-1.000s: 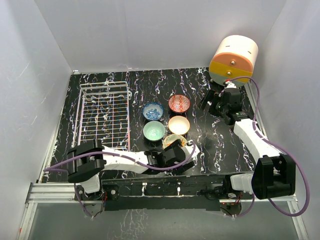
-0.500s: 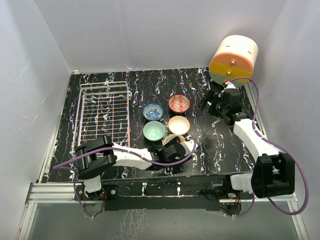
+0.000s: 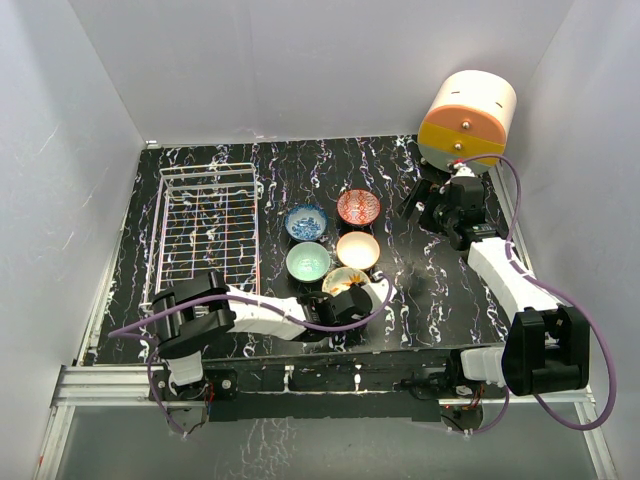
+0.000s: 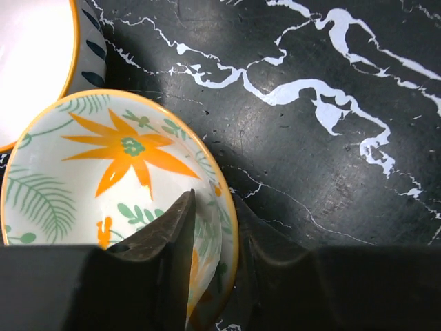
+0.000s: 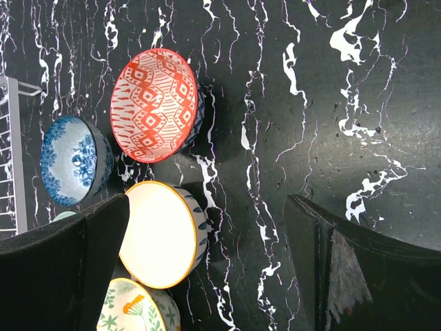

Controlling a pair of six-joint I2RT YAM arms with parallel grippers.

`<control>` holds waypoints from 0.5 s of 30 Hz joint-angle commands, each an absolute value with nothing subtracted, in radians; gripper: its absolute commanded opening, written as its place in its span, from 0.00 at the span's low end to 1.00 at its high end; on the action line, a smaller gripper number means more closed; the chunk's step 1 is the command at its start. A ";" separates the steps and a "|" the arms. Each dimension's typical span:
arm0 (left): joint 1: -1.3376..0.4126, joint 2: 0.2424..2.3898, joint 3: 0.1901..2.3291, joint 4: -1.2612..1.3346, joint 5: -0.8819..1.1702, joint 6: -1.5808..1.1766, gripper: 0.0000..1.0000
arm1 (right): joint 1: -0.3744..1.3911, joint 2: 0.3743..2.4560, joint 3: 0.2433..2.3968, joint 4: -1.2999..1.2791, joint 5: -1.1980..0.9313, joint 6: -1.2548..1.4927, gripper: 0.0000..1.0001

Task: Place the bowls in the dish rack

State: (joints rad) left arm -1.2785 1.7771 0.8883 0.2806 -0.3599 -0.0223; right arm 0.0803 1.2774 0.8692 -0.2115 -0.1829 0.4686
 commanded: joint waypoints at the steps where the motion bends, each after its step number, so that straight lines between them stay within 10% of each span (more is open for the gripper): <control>1: -1.285 1.732 0.902 0.237 -0.322 -0.061 0.22 | 0.069 1.273 0.869 -0.157 -0.185 0.477 0.98; 15: -1.316 1.665 0.966 0.169 -0.238 -0.122 0.00 | 0.057 1.246 0.862 -0.177 -0.148 0.479 0.98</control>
